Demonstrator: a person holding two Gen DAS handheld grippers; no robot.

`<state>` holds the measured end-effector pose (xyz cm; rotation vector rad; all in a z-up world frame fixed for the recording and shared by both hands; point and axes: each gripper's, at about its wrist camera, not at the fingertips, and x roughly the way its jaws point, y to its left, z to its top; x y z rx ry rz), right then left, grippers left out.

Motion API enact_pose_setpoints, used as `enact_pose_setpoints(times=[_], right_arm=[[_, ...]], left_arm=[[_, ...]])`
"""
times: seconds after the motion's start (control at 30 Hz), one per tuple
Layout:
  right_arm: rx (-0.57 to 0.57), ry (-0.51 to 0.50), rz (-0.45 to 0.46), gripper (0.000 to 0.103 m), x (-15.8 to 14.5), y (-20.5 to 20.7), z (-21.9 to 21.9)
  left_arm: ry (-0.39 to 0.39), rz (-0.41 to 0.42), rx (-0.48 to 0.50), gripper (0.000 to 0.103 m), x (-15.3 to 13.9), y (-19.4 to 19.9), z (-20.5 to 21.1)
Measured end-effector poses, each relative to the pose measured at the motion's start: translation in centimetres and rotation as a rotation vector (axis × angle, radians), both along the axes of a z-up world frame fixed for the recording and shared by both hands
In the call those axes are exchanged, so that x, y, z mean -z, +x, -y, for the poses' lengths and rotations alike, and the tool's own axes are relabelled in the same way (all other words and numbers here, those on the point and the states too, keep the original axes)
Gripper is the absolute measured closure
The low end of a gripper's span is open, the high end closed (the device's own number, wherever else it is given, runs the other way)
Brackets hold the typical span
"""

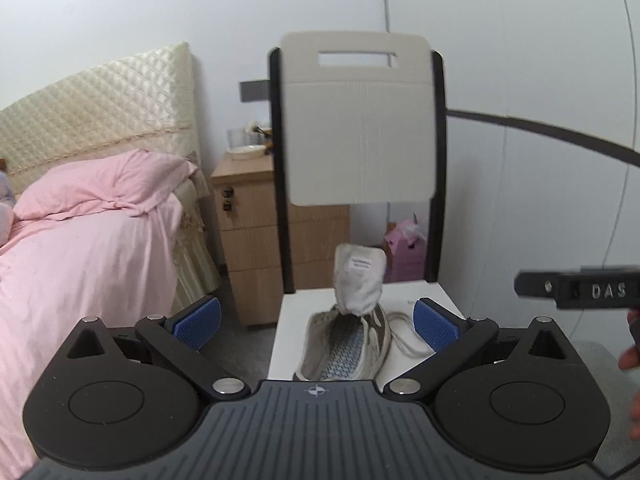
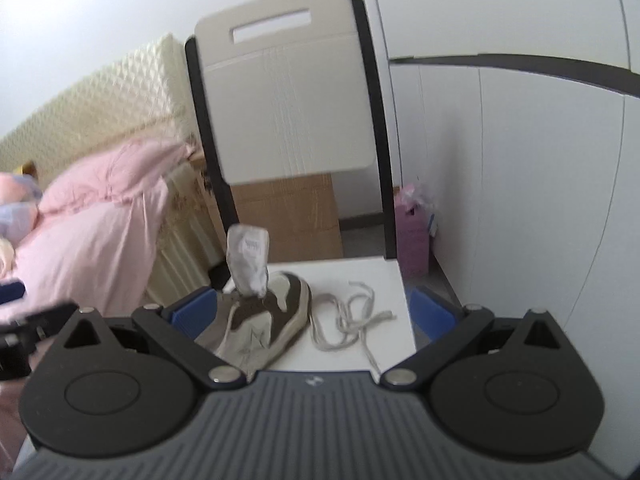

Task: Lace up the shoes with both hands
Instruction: 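Move both grippers toward the white-and-brown sneaker on the chair seat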

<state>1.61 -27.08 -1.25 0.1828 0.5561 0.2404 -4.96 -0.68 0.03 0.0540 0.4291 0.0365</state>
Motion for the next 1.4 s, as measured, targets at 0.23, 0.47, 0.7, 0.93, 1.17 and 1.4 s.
enact_pose_setpoints(times=[0.23,0.47,0.7,0.93,1.17,1.4], right_arm=[[-0.008,-0.006,0.002,0.0,-0.3,-0.9,-0.4],[0.0,-0.015,0.029,0.0,-0.8,-1.6,-0.8],[0.002,-0.002,0.061,0.0,-0.7,-1.4,-0.8],[-0.022,0.05,0.047,0.0,-0.2,-0.5,-1.1],[-0.025,0.054,0.044,0.0,-0.3,0.4,-1.9],[-0.033,0.067,0.038,0.0,-1.7,2.3,-2.7]], left_arm=[[0.011,0.016,0.003,0.0,-0.4,-0.7,0.2],[0.002,-0.043,0.041,0.0,0.3,-0.1,-0.1],[-0.009,-0.076,0.035,0.0,0.7,0.8,-0.7],[-0.016,-0.095,0.002,0.0,1.2,0.9,-1.5],[-0.016,-0.099,0.018,0.0,0.8,1.5,-1.8],[0.012,-0.102,0.036,0.0,-0.3,3.0,-2.4]])
